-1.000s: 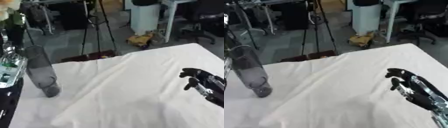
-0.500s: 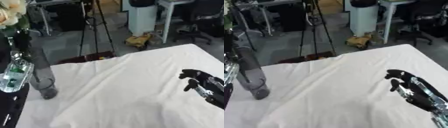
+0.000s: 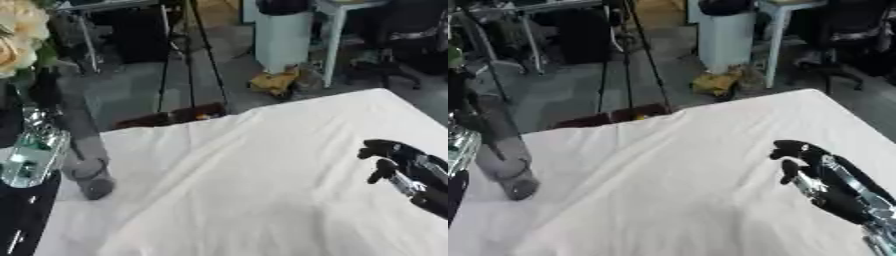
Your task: Arrange flowers into the vase.
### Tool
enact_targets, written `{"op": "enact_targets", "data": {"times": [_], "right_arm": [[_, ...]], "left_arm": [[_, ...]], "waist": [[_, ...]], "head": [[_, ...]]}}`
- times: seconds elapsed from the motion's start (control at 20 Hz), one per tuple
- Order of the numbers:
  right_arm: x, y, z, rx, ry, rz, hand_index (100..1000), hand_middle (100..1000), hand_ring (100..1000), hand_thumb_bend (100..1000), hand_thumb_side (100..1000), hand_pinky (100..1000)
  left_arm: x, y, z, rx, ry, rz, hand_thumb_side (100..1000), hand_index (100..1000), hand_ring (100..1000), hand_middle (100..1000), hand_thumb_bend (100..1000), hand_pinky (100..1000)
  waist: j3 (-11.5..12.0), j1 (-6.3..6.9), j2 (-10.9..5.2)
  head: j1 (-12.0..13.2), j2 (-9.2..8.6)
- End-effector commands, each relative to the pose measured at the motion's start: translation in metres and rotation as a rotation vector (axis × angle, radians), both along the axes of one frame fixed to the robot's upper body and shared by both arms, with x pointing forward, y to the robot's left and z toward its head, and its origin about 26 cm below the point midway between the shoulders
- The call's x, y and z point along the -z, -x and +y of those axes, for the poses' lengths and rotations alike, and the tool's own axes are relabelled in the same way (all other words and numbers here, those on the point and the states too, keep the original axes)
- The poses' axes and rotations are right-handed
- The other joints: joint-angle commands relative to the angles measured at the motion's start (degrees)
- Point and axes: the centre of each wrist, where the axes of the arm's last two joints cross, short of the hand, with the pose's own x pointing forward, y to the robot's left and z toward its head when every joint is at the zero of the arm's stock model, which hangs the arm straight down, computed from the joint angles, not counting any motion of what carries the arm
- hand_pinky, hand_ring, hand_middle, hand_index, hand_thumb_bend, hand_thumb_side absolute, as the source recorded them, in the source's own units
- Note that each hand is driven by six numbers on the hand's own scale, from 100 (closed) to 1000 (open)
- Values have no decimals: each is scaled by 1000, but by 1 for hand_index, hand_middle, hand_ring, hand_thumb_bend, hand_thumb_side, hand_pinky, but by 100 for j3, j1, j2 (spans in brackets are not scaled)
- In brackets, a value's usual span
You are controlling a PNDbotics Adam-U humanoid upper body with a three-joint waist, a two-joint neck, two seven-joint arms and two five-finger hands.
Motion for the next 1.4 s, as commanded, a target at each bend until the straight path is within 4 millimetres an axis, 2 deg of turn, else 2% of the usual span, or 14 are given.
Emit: {"op": "enact_targets", "data": {"times": [0.05,0.4,0.5,0.55,0.65,0.75,1.4], "right_arm": [[-10,-1,-3,0,16,-29,898,726,901,157,643,571],[-10,-2,-3,-2,17,-29,898,725,901,160,642,571],[-10,-1,-3,-2,17,-28,898,725,900,161,642,571],[-10,-2,-3,-3,17,-28,898,725,900,161,642,571],[-9,-2,-3,-3,18,-27,897,725,900,164,642,570],[-9,-2,-4,-3,19,-26,897,724,899,167,641,570],[-7,-1,-5,2,23,-14,896,723,898,167,645,569]], "left_arm": [[-17,1,11,-37,-21,-40,895,418,384,246,585,421],[-23,3,15,-61,-40,-57,890,461,466,339,591,485],[-25,3,17,-73,-56,-58,879,498,522,419,596,525],[-26,3,19,-78,-64,-55,879,498,522,419,596,525],[-27,3,21,-89,-90,-47,869,563,607,520,606,581],[-28,3,27,-111,-128,-29,854,596,643,564,612,606],[-36,1,55,-258,-372,201,810,641,693,621,644,683]], "waist": [[12,-2,-67],[21,-32,-68],[20,-36,-73],[20,-37,-74],[24,-38,-80],[26,-36,-89],[9,-2,-128]], "head": [[-8,-65],[-17,-60],[-18,-58],[-18,-58],[-21,-59],[-23,-62],[-50,-41]]}}
